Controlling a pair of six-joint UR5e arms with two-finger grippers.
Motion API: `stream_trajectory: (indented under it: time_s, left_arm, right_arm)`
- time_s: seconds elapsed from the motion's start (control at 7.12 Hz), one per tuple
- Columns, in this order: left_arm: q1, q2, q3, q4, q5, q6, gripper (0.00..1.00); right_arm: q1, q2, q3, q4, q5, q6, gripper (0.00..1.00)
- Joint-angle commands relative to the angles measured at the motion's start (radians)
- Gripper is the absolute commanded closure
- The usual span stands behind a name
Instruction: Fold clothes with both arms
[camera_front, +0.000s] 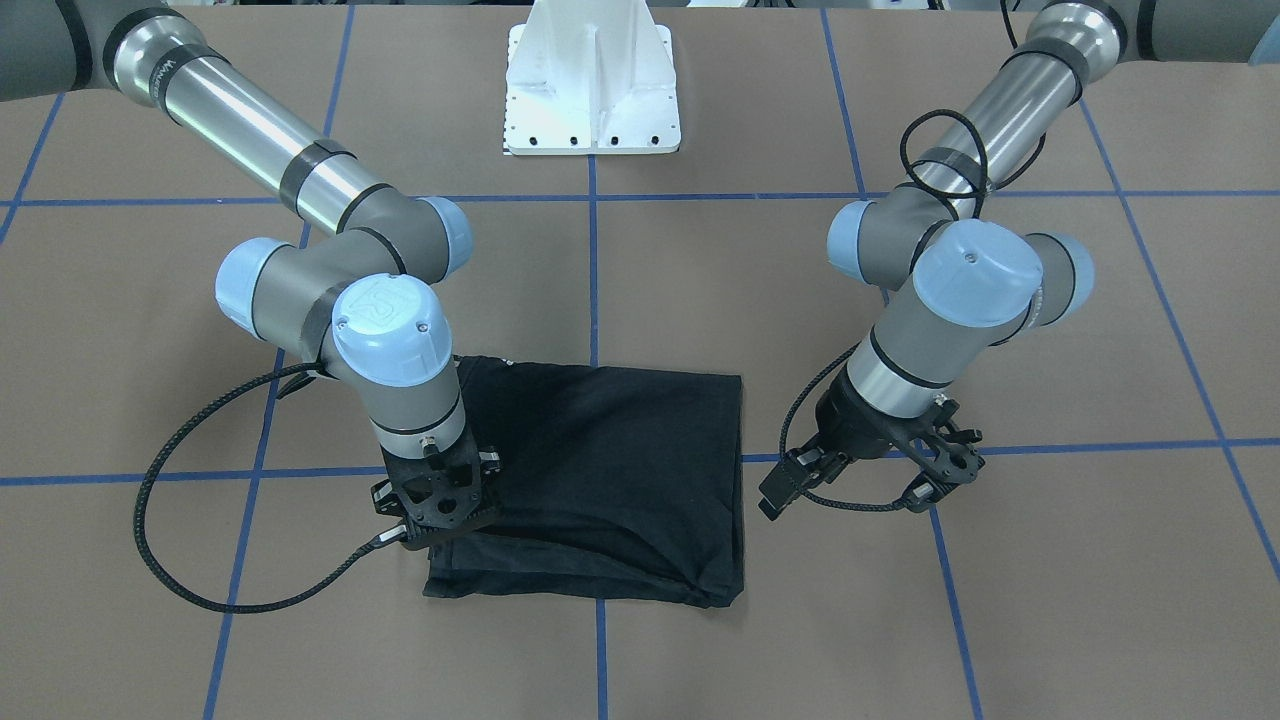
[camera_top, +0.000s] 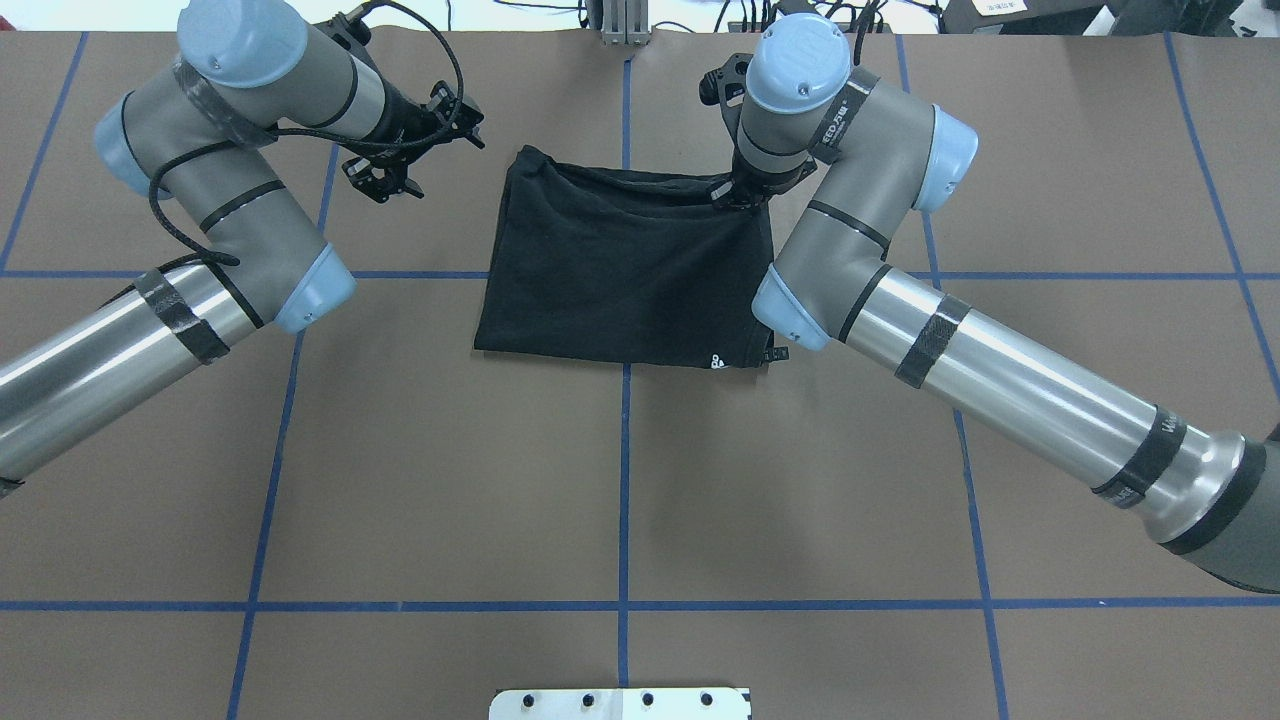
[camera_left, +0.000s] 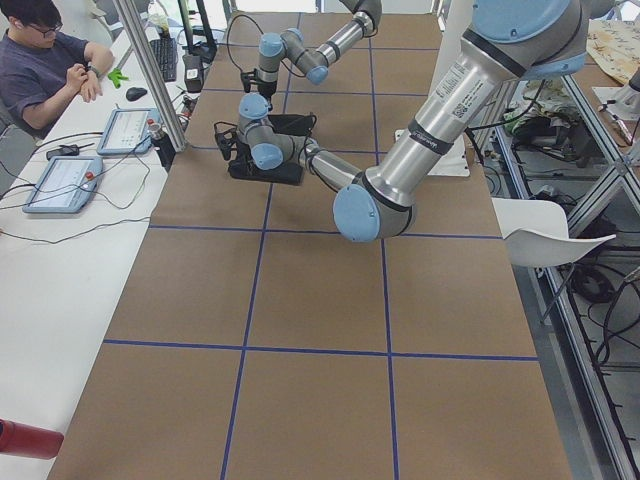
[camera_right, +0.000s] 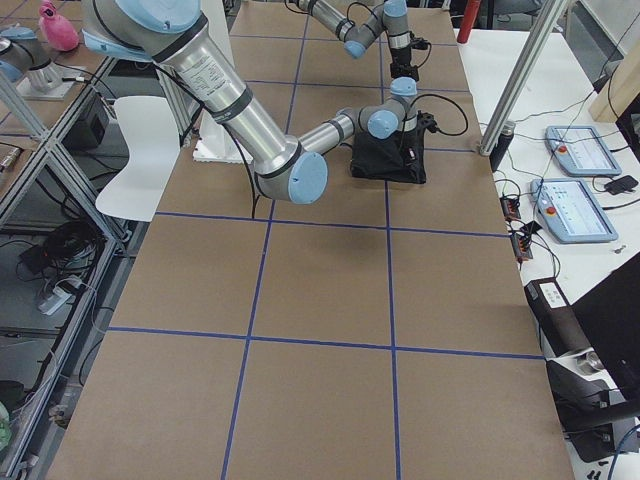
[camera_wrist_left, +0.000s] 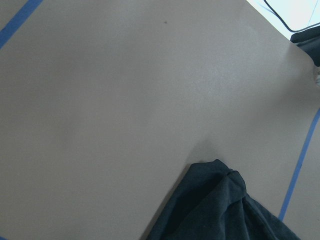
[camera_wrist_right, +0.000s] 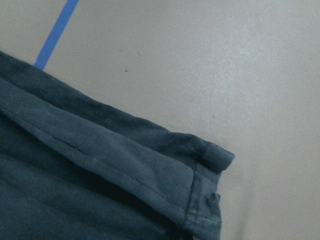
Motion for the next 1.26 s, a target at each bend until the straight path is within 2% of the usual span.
stream_trajectory:
  time_s: [0.0,0.14,0.42,0.56,0.84,0.98,1.12]
  left_arm:
    - [0.000,-0.004,0.000,0.000,0.000,0.000,0.00]
    - [-0.002,-0.001,-0.012,0.001,0.000,0.003,0.00]
    - [-0.018,0.017,-0.046,0.001,0.000,0.027,0.00]
    - [-0.023,0.063,-0.076,0.000,0.000,0.097,0.00]
    - [-0.082,0.175,-0.162,0.001,-0.008,0.329,0.00]
    - [-0.133,0.265,-0.222,0.000,-0.012,0.500,0.00]
    - [-0.187,0.352,-0.271,0.000,-0.012,0.650,0.00]
  right_arm:
    - [0.003,0.001,-0.001,0.002,0.005,0.006,0.13]
    - [0.006,0.003,0.008,0.002,0.017,0.010,0.00]
    - [0.084,-0.028,0.089,-0.037,0.162,0.029,0.00]
    - [0.118,-0.057,0.170,-0.142,0.174,0.029,0.00]
    - [0.204,-0.092,0.389,-0.453,0.183,0.014,0.00]
    - [0.230,-0.165,0.531,-0.528,0.163,0.013,0.00]
    - [0.291,-0.231,0.582,-0.525,0.183,0.006,0.00]
